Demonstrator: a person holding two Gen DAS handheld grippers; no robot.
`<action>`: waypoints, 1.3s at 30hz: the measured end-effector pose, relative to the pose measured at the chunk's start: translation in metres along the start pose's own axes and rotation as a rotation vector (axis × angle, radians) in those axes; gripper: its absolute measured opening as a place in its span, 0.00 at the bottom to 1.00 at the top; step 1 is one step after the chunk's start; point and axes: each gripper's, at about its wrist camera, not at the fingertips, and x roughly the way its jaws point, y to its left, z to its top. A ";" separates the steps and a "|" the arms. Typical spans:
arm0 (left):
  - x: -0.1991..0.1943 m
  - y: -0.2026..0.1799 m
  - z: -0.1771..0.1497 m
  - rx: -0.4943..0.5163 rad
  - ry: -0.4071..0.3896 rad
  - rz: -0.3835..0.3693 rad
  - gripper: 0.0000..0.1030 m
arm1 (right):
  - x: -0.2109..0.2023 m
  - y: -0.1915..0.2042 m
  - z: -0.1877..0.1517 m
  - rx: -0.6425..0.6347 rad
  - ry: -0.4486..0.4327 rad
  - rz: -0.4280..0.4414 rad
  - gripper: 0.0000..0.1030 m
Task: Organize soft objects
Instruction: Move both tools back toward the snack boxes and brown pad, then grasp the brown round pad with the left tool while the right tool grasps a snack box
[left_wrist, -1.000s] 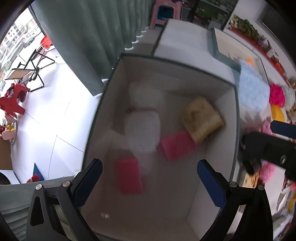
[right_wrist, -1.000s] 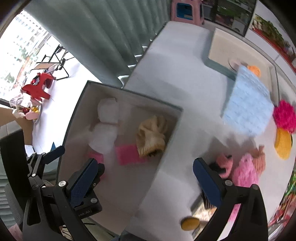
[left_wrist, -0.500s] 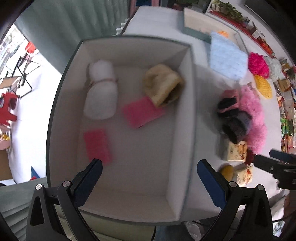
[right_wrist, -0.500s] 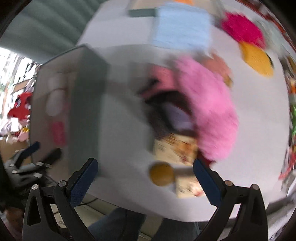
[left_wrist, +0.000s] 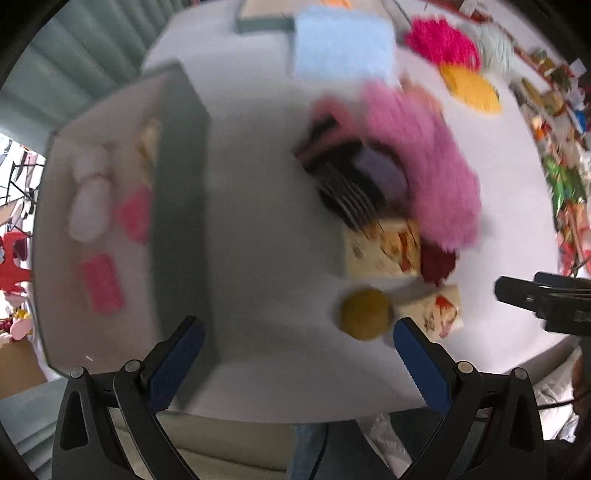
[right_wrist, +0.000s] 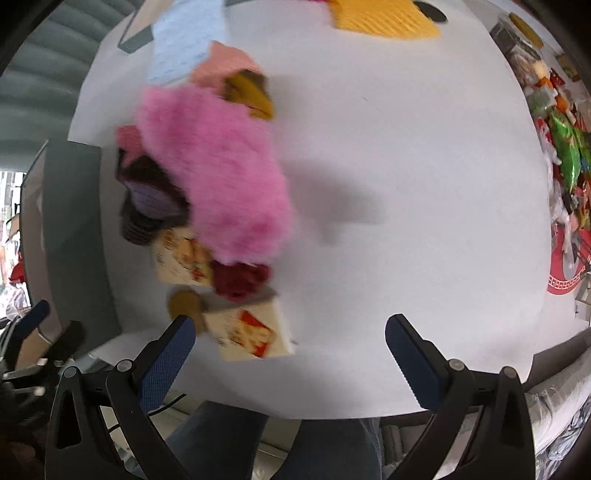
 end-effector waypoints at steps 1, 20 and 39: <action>0.008 -0.006 -0.002 -0.010 0.018 0.010 1.00 | 0.001 -0.007 -0.002 -0.010 0.009 0.000 1.00; 0.089 0.000 -0.006 -0.345 0.095 0.023 1.00 | 0.021 -0.073 -0.031 -0.208 0.113 -0.013 1.00; 0.097 0.024 -0.009 -0.310 0.071 -0.001 1.00 | 0.088 0.043 -0.039 -0.363 0.070 -0.131 0.98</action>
